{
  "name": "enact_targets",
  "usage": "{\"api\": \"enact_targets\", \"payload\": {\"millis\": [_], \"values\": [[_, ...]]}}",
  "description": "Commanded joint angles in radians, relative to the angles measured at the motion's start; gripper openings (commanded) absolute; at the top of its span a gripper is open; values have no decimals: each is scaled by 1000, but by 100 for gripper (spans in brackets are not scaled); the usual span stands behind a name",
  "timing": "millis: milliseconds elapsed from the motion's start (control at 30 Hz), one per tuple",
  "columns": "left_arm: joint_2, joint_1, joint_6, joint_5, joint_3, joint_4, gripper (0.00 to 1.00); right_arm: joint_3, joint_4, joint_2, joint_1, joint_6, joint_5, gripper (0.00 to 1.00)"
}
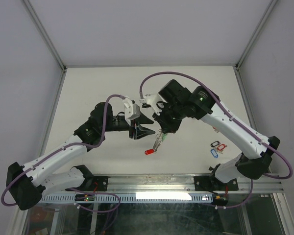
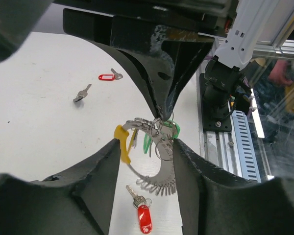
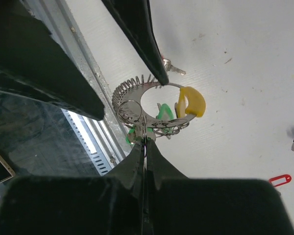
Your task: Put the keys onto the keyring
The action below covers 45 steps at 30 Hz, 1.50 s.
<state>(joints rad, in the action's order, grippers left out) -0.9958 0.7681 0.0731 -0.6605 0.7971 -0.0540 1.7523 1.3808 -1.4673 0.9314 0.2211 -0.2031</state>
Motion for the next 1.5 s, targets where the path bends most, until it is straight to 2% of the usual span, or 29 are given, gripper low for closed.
{"api": "enact_targets", "payload": {"millis": [0, 100, 333, 500, 700, 933, 1033, 1233, 1467], "values": [[-35, 23, 23, -28, 32, -69, 42, 30, -65, 32, 19, -4, -51, 0], [-52, 31, 29, -36, 47, -68, 35, 18, -80, 42, 25, -3, -50, 0], [-63, 44, 40, -33, 57, -54, 27, -2, -93, 58, 33, -5, -46, 0], [-66, 54, 40, -36, 60, -54, 32, -11, -129, 75, 36, -19, -21, 0], [-54, 56, 33, -26, 46, -59, 31, -25, -162, 115, 35, -23, -33, 0], [-55, 56, 27, -33, 54, -66, 16, -44, -166, 126, 34, -25, -46, 0], [-54, 56, 26, -31, 57, -68, 16, -49, -160, 121, 35, -22, -50, 0], [-53, 56, 21, -31, 60, -73, 27, -63, -160, 117, 35, -19, -55, 0], [-65, 57, 19, -42, 62, -76, 24, -65, -179, 117, 36, -19, -64, 0]]}}
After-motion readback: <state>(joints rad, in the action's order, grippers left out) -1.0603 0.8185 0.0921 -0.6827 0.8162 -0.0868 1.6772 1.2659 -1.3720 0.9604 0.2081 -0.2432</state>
